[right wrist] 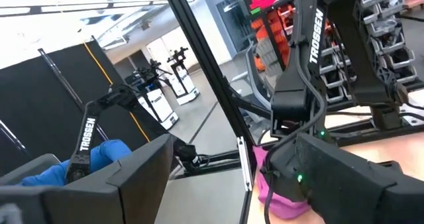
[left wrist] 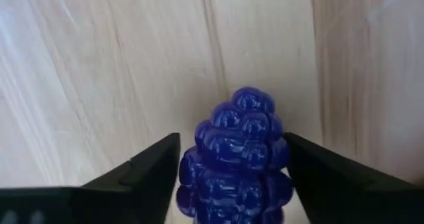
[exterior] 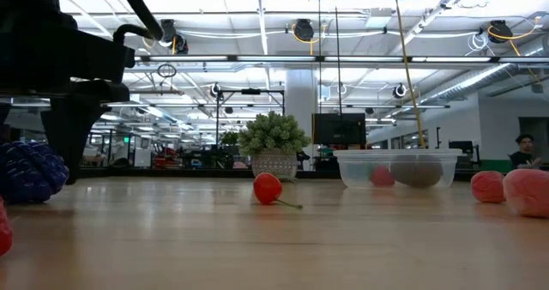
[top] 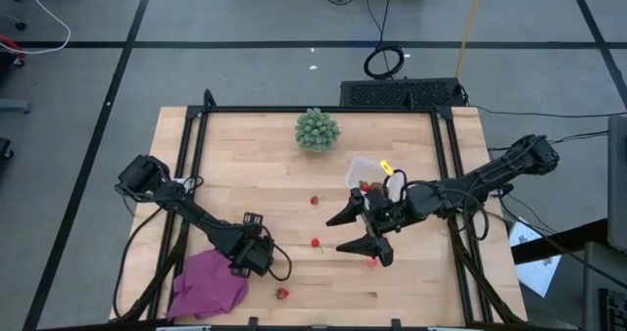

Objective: Pick and placing Produce into tupperware
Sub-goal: Put the grapes into the transparent bin

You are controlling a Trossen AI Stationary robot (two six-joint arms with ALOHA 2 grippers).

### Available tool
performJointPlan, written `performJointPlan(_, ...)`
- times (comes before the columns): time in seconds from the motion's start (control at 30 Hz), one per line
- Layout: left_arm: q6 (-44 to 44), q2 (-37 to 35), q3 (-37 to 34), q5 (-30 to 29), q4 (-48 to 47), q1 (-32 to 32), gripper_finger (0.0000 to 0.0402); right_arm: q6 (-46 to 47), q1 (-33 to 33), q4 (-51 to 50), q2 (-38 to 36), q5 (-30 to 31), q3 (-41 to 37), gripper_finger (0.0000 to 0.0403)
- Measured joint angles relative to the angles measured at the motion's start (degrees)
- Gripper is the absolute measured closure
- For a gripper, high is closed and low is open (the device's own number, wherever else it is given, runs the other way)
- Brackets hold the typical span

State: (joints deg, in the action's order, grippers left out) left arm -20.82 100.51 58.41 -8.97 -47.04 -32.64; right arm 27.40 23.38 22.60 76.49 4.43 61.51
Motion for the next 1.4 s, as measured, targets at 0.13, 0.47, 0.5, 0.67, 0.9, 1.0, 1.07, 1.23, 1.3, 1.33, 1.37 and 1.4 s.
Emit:
performJointPlan(0.13,0.2,0.0,0.0,0.4,0.0,0.0,0.0181,0.0,0.0,-0.1,0.0,0.0,0.0,0.0092)
performJointPlan(0.47,-0.3,0.0,0.0,1.5,-0.3,0.0,0.0181,-0.9,0.0,0.1,0.0,0.0,0.0,0.0092)
performJointPlan(0.5,-0.3,0.0,0.0,1.5,-0.3,0.0,0.0177,-1.6,0.0,0.8,0.0,0.0,0.0,0.0092)
performJointPlan(0.67,-0.5,0.0,0.0,1.6,-0.4,0.0,0.0181,-5.0,-0.2,5.5,0.0,0.0,0.0,0.0092)
performJointPlan(0.9,-1.7,0.0,0.0,1.5,-0.4,0.0,0.0197,-8.9,-1.7,7.6,-1.6,0.1,0.0,0.0092)
performJointPlan(1.0,-2.0,0.0,0.8,1.1,-0.6,0.0,0.0183,-10.3,-2.6,8.0,-2.5,0.3,0.0,0.0092)
performJointPlan(1.07,-1.7,0.0,2.1,0.3,-1.1,0.1,0.0174,-10.8,-3.1,8.4,-3.3,0.3,0.0,0.0092)
performJointPlan(1.23,0.4,0.0,7.5,-1.7,-4.6,0.9,0.0175,-12.4,-3.9,8.8,-4.9,0.3,0.0,0.0092)
performJointPlan(1.3,2.3,0.0,10.3,-3.1,-6.4,1.6,0.0181,-13.4,-4.0,8.9,-5.5,0.3,0.0,0.0092)
performJointPlan(1.33,3.5,0.0,11.9,-4.0,-7.1,2.1,0.0183,-14.0,-4.0,8.9,-5.9,0.3,0.0,0.0092)
performJointPlan(1.37,4.7,0.0,13.4,-4.9,-7.3,2.7,0.0185,-14.7,-4.0,9.0,-6.3,0.3,0.0,0.0092)
performJointPlan(1.4,6.2,0.0,14.9,-5.9,-7.3,3.4,0.0186,-15.3,-4.0,9.2,-6.6,0.3,0.0,0.0092)
